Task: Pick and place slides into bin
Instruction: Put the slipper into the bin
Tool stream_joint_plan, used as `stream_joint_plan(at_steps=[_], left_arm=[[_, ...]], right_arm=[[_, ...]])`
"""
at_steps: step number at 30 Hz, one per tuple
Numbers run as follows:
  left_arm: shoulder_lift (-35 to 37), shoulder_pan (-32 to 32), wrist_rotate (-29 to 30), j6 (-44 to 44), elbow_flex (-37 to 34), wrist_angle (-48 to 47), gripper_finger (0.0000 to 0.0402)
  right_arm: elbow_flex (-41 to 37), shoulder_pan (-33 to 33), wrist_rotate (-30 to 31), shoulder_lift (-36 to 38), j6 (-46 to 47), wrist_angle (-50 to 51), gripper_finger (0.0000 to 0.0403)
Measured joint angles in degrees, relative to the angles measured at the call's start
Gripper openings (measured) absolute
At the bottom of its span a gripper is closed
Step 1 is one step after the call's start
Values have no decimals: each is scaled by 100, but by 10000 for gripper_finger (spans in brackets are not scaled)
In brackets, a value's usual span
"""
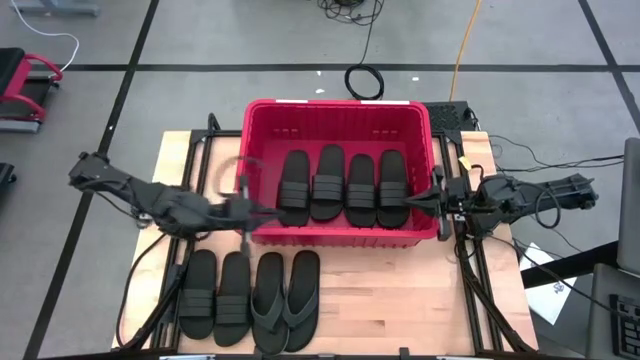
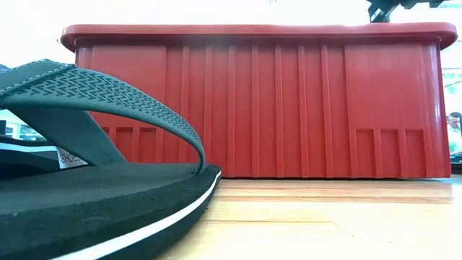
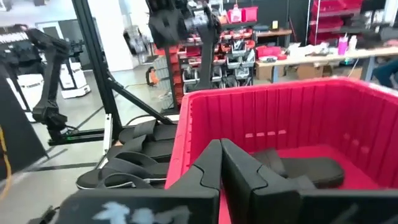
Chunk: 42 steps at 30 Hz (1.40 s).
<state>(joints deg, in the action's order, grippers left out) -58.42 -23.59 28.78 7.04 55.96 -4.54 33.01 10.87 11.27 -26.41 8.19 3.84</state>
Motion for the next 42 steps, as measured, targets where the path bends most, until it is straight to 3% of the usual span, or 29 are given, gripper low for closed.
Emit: stream_joint_plan(at_steps=[4, 7, 10, 13, 19, 26, 30, 35, 42], left_arm=[[928, -133, -565, 534, -999, 1276, 0], [1697, -111, -1208, 455, -1596, 1755, 0], [2360, -81, -1667, 196, -1981, 1756, 0], [2885, -81, -2037, -24, -2143, 1547, 0], [3557, -83, -2276, -352, -2189, 830, 1], [3634, -81, -2231, -476, -2191, 599, 2], [3633, -81, -2100, -655, -2191, 595, 1], [3632, -81, -2096, -638, -2191, 487, 5], [3632, -81, -2070, -568, -2189, -137, 8]], right_arm=[[0, -2, -101, -359, 92, -701, 0], [0, 0, -84, -749, -313, -1681, 0], [30, 0, -48, -1238, -901, -2826, 0], [425, 13, 354, -1805, -1199, -3109, 0], [2142, 19, 411, -3090, -1448, -1523, 0], [4750, 354, -789, -4657, -1472, 890, 0], [5774, 498, -1448, -5350, -967, 1655, 1], [6155, 658, -1986, -5980, -640, 1986, 31], [6132, 902, -2232, -6754, -815, 2270, 123]])
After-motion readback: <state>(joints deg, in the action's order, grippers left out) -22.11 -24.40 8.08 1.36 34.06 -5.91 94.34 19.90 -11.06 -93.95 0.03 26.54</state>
